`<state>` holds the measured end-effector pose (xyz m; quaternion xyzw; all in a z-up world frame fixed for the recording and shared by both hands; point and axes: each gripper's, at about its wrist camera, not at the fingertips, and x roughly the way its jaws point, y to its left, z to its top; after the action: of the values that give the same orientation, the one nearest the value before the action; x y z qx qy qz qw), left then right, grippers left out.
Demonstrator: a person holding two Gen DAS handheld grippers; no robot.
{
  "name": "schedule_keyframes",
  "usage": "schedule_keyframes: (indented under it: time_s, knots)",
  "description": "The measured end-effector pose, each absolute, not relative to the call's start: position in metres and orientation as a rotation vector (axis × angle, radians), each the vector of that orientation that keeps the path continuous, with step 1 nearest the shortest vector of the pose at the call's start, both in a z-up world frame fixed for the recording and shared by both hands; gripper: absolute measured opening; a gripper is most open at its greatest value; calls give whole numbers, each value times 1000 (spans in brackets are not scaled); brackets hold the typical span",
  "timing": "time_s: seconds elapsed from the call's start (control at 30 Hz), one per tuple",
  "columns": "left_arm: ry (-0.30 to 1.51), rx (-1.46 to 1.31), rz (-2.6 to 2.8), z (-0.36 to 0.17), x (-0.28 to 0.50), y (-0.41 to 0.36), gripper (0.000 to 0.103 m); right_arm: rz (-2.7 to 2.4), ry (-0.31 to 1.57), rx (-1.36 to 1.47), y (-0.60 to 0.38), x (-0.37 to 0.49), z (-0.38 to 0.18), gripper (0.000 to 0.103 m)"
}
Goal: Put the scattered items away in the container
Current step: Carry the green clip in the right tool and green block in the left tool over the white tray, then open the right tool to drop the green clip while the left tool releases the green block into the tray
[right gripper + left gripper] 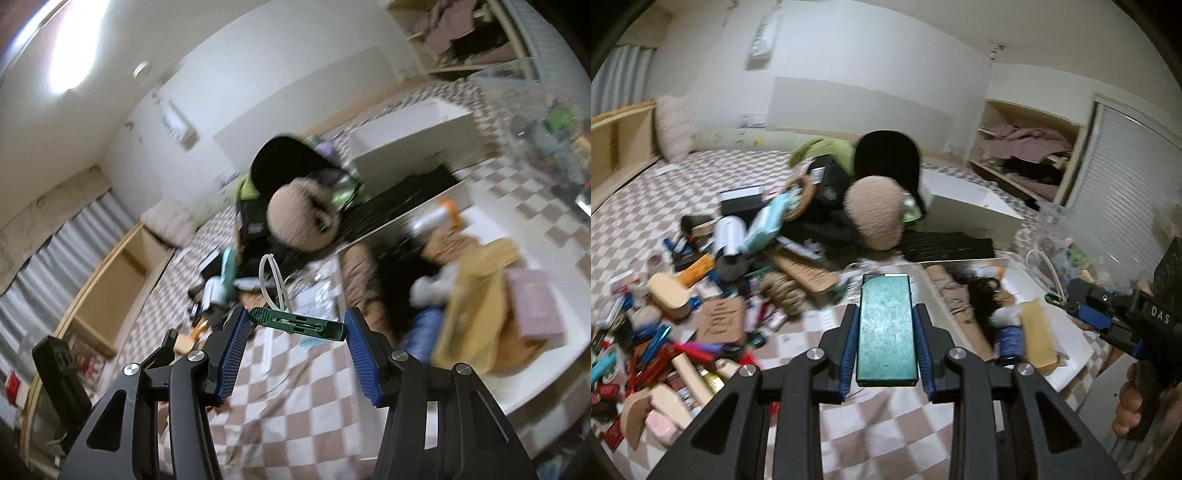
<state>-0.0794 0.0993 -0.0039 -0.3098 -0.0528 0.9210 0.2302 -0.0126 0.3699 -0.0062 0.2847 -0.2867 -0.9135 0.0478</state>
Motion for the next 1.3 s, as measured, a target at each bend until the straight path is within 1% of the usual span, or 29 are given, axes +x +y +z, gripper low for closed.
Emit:
schedule_keyframes:
  time_s: [0.23,0.47,0.87,1.3]
  knots:
    - [-91,-815,2433,3,-85,156,29,-2866,-943,849,414,2,-5,54]
    - [-49,-818,2365,-1,-92,198,29,-2939,-1011,845,455,15,-8,54]
    - [-2,-870,2292,-20,-109,241,29,-2991,-1131,971,499,19,-44,54]
    - [98,-913,2239,-38,-121,284,29,-2967,-1183,1042,512,15,-62,54]
